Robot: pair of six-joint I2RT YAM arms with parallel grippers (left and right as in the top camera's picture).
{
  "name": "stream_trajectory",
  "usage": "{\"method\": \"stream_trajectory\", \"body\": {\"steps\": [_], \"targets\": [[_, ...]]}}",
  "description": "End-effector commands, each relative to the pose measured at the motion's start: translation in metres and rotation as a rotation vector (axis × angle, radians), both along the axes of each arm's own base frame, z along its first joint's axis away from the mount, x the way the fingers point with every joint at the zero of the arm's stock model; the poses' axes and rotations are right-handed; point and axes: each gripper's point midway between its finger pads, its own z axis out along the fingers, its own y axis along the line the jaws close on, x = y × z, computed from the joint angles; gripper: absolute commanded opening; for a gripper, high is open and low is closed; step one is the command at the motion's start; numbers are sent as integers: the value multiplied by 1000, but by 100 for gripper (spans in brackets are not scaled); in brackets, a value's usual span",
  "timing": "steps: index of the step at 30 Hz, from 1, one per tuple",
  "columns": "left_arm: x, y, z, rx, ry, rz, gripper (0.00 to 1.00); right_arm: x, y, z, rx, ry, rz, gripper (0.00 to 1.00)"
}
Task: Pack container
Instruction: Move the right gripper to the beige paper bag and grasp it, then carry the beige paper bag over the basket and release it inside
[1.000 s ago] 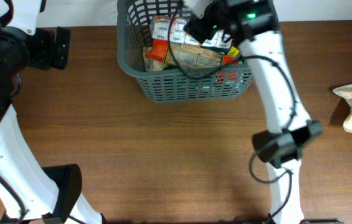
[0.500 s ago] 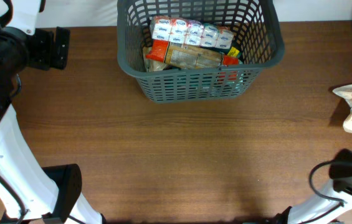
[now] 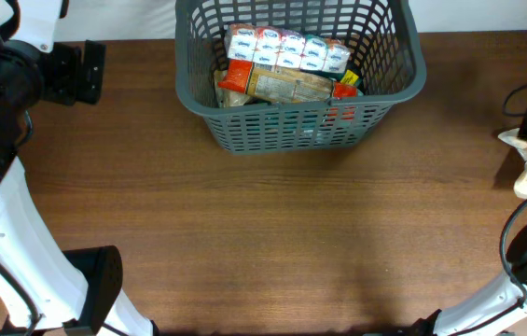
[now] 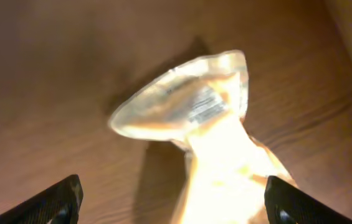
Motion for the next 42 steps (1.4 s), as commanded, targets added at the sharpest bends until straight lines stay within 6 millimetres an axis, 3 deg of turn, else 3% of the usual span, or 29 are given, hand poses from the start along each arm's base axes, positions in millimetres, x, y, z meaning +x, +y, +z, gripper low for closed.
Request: {"method": "stream_trajectory", "body": {"steps": [1, 11, 13, 16, 19, 23, 25, 26, 27, 28, 32, 35, 38, 39, 40, 41, 42], "targets": [[-1, 3, 1, -4, -5, 16, 99, -19, -18, -24, -90, 120, 7, 90], [-1, 3, 1, -4, -5, 16, 99, -23, -33, -78, -125, 248, 55, 89], [-1, 3, 1, -4, -5, 16, 99, -19, -36, -83, -134, 237, 52, 84], [-1, 3, 1, -4, -5, 16, 99, -16, -38, -94, -132, 239, 53, 85], [-1, 3, 1, -4, -5, 16, 99, -17, -37, -107, -118, 256, 56, 77], [-1, 3, 1, -4, -5, 16, 99, -23, -33, -129, -85, 295, 62, 59], [-1, 3, 1, -4, -4, 16, 99, -24, -32, -134, -72, 297, 41, 44], [-1, 3, 1, -4, -5, 16, 99, -24, -32, -134, -62, 284, 5, 22], [-1, 3, 1, -4, -5, 16, 99, -24, -32, -133, -56, 273, -19, 9], [-1, 3, 1, -4, -5, 16, 99, -23, -32, -132, -39, 250, -67, 4], [-1, 3, 1, -4, -5, 16, 99, -10, -17, -122, 30, 210, -57, 4], [-1, 3, 1, -4, -5, 16, 99, 15, -6, -83, 86, 91, -78, 4], [-1, 3, 1, -4, -4, 16, 99, 58, 19, 10, 155, -132, -32, 4], [-1, 3, 1, -4, -5, 16, 99, 71, 33, 52, 173, -211, 3, 4], [-1, 3, 1, -4, -5, 16, 99, 77, 42, 75, 180, -253, 24, 4], [-1, 3, 1, -4, -4, 16, 99, 88, 72, 146, 175, -366, 113, 4], [-1, 3, 1, -4, -4, 16, 99, 90, 83, 168, 171, -401, 137, 4]]}}
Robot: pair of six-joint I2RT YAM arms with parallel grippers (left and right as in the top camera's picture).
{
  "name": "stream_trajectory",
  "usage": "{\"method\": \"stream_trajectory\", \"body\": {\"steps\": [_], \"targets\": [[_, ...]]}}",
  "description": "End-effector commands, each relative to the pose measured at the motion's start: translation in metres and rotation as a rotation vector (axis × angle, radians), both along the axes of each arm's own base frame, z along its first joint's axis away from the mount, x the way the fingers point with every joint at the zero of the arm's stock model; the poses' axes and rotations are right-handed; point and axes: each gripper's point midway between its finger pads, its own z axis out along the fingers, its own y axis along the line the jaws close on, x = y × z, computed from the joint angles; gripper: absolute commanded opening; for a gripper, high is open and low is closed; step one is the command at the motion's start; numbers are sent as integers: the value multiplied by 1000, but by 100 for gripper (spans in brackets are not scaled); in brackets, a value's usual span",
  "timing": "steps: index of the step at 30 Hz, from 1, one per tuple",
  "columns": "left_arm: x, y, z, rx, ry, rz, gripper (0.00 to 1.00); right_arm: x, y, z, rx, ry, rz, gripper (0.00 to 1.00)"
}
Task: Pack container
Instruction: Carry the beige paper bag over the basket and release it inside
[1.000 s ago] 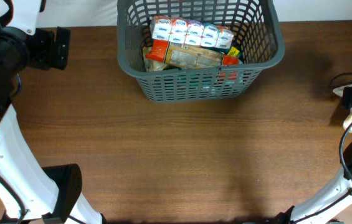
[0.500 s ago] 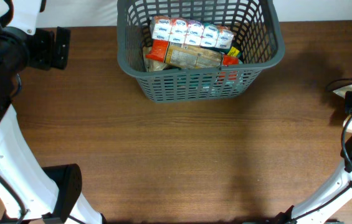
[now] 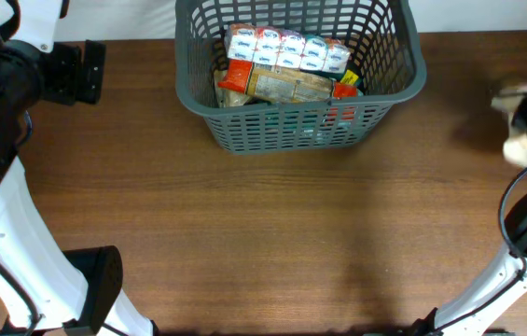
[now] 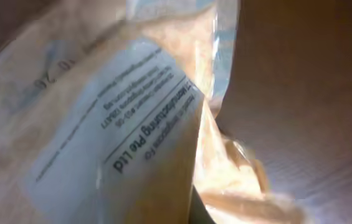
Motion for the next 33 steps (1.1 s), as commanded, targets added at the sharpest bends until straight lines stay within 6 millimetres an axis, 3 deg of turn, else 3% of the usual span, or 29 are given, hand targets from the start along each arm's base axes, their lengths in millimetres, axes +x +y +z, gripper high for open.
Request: {"method": "stream_trajectory", "body": {"steps": [1, 2, 3, 4, 5, 6, 7, 8, 9, 10, 11, 12, 15, 17, 19, 20, 23, 27, 31, 33], "targets": [[-1, 3, 1, -4, -5, 16, 99, 32, 67, 202, -39, -421, 137, 3], [-1, 3, 1, -4, -5, 16, 99, 32, 84, 230, -54, -471, 172, 3], [-1, 3, 1, -4, -4, 16, 99, 29, 117, 277, -71, -557, 244, 4], [-1, 3, 1, -4, -5, 16, 99, 27, 137, 300, -79, -603, 285, 4], [-1, 3, 1, -4, -5, 16, 99, 20, 176, 336, -97, -677, 363, 4], [-1, 3, 1, -4, -4, 16, 99, 14, 202, 356, -118, -720, 429, 3], [-1, 3, 1, -4, -5, 16, 99, 10, 229, 370, -135, -752, 500, 4], [-1, 3, 1, -4, -5, 16, 99, 2, 272, 388, -168, -797, 629, 3], [-1, 3, 1, -4, -5, 16, 99, -1, 296, 393, -186, -816, 703, 4], [-1, 3, 1, -4, -4, 16, 99, -7, 342, 396, -214, -839, 849, 4], [-1, 3, 1, -4, -5, 16, 99, -9, 363, 394, -229, -842, 919, 3], [-1, 3, 1, -4, -5, 16, 99, -10, 387, 388, -246, -838, 999, 4], [-1, 3, 1, -4, -4, 16, 99, -8, 428, 365, -292, -806, 1160, 4], [-1, 3, 1, -4, -4, 16, 99, 2, 455, 331, -292, -742, 1261, 4], [-1, 3, 1, -4, -5, 16, 99, 12, 468, 300, -298, -679, 1328, 4], [-1, 3, 1, -4, -5, 16, 99, 22, 475, 273, -302, -625, 1375, 4], [-1, 3, 1, -4, -5, 16, 99, 43, 478, 227, -312, -531, 1416, 4], [-1, 3, 1, -4, -5, 16, 99, 74, 469, 162, -346, -375, 1376, 4], [-1, 3, 1, -4, -5, 16, 99, 84, 469, 122, -330, -297, 1379, 6], [-1, 3, 1, -4, -5, 16, 99, 85, 469, 115, -313, -281, 1369, 18]]}}
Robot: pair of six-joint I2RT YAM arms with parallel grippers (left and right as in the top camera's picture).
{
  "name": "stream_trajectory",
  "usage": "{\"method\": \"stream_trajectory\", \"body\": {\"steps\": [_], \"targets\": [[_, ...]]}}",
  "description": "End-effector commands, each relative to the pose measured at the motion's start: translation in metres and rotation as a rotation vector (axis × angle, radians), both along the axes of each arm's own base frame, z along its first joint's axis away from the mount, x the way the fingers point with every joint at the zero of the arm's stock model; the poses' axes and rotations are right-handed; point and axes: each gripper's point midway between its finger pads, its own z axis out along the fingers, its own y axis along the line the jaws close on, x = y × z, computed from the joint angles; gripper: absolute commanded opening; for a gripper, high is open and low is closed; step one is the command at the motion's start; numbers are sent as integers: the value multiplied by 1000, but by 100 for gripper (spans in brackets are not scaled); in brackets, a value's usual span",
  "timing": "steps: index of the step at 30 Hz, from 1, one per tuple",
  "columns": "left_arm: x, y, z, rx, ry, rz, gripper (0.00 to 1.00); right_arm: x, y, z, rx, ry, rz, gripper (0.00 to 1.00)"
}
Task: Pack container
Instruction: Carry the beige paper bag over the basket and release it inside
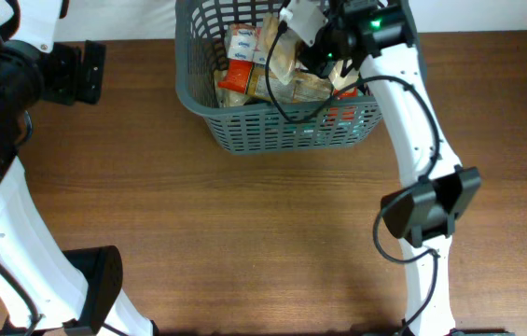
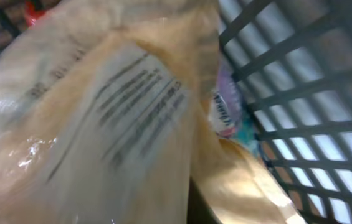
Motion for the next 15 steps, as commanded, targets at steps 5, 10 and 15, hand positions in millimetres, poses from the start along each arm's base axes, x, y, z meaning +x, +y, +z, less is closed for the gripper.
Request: {"method": "stream_trajectory", "body": {"steps": [5, 10, 15], "targets": [[-1, 3, 1, -4, -5, 16, 99, -2, -14, 51, 39, -84, -143, 61], [-1, 3, 1, -4, -5, 16, 99, -31, -47, 167, 214, -266, -333, 76], [-1, 3, 1, -4, -5, 16, 99, -81, -117, 262, 354, -425, -496, 76]]}}
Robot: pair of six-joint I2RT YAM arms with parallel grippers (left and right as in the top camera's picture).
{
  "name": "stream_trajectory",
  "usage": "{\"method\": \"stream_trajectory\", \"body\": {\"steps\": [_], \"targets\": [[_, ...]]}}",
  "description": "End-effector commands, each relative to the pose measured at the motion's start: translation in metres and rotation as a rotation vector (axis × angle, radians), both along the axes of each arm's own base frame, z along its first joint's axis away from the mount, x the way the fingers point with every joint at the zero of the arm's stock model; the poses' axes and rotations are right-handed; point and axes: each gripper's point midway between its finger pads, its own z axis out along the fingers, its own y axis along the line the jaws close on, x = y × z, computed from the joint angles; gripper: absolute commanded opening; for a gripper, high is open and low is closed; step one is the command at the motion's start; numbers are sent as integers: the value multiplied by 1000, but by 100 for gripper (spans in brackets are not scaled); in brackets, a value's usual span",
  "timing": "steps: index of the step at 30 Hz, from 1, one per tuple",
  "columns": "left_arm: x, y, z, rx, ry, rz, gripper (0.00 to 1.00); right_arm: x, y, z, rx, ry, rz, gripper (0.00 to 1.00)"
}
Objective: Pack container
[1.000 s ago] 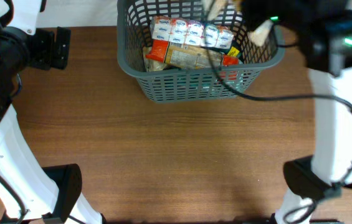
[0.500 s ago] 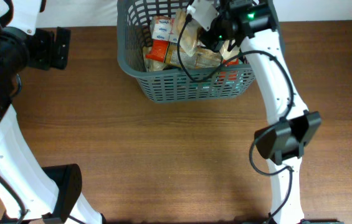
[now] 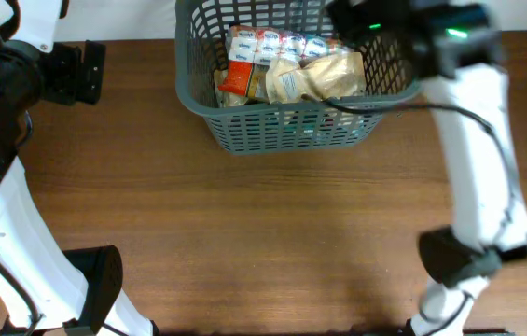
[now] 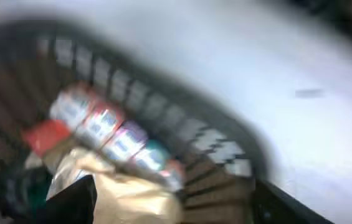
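Observation:
The grey plastic basket (image 3: pixel 291 131) stands at the table's far middle. A clear bag of tan contents (image 3: pixel 324 77) lies inside it on the right, over other packs, next to a row of small cartons (image 3: pixel 277 42). My right gripper (image 3: pixel 364 21) is blurred above the basket's far right corner. In the right wrist view that gripper (image 4: pixel 176 202) is open, its fingers wide apart. Nothing is held between them, and the bag (image 4: pixel 126 196) and cartons (image 4: pixel 113 134) lie below. My left gripper (image 3: pixel 81 72) rests at the far left, its jaws unclear.
A red-orange pack (image 3: pixel 235 77) and other packs fill the basket's left side. The right arm's white links (image 3: pixel 482 159) stretch over the table's right side. The left arm's base (image 3: pixel 95 280) stands at the front left.
The bag was in my right gripper over the basket. Now it lies in the basket, the gripper is open, and it has moved off toward the basket's far right corner.
My right gripper was open around the bag at the table's right edge. Then it was shut on the bag, lifted there. Then it held the bag over the basket. Now the bag lies in the basket and the gripper is open. The left arm stayed put.

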Motion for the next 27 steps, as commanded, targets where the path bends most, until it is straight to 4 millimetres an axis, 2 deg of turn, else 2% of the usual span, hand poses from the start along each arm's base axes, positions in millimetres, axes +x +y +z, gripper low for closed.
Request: {"method": "stream_trajectory", "body": {"steps": [1, 2, 3, 5, 6, 7, 10, 13, 16, 19, 27], "targets": [[-1, 3, 1, -4, -5, 16, 99, -40, -62, 70, 104, -130, -166, 77], [-1, 3, 1, -4, -5, 16, 99, -53, -78, 85, 109, -166, -197, 79], [-1, 3, 1, -4, -5, 16, 99, -62, -86, 95, 114, -189, -210, 80], [-1, 3, 1, -4, -5, 16, 99, -93, -102, 123, 134, -255, -220, 86], [-1, 3, 1, -4, -5, 16, 99, -108, -104, 134, 145, -281, -207, 88], [-1, 3, 1, -4, -5, 16, 99, -123, -104, 145, 150, -310, -201, 99], [-1, 3, 1, -4, -5, 16, 99, -157, -105, 168, 155, -382, -200, 99], [-1, 3, 1, -4, -5, 16, 99, -178, -105, 181, 159, -423, -197, 99], [-1, 3, 1, -4, -5, 16, 99, -191, -105, 188, 162, -447, -195, 99], [-1, 3, 1, -4, -5, 16, 99, -190, -105, 187, 162, -444, -195, 99], [-1, 3, 1, -4, -5, 16, 99, -176, -105, 161, 151, -341, -202, 99]]}}
